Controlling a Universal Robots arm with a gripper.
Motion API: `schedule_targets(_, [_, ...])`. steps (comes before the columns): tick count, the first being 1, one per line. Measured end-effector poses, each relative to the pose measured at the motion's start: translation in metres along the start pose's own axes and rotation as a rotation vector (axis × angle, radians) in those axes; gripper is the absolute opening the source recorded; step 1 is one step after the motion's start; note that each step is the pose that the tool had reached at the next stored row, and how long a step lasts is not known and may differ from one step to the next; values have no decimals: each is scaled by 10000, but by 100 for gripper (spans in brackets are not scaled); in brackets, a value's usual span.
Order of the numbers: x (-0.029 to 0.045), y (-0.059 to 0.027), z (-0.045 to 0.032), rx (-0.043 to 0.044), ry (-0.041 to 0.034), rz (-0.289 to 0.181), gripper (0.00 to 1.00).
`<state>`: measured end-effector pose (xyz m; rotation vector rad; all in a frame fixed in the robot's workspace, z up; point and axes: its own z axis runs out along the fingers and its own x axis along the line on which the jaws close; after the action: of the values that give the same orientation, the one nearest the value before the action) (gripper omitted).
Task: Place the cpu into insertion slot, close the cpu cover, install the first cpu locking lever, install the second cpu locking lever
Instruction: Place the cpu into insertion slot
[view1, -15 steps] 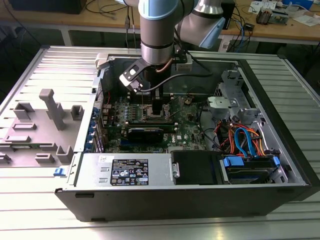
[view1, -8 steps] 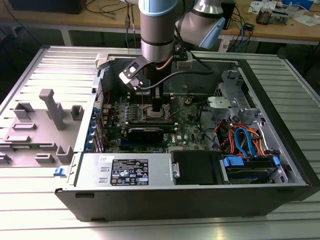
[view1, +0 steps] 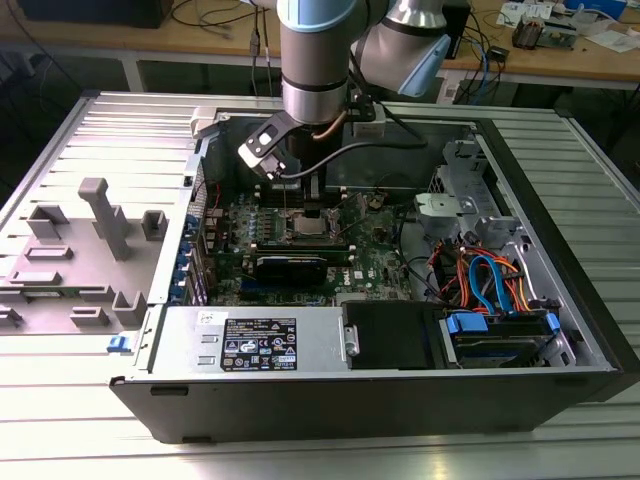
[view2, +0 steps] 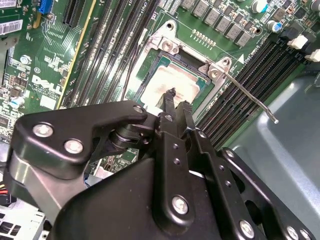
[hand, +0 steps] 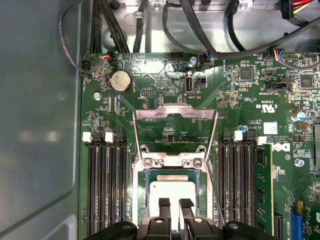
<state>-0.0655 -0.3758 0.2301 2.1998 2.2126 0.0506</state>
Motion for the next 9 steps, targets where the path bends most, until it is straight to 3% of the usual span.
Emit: schedule_targets(9, [0, 0, -2, 5, 4, -6, 22])
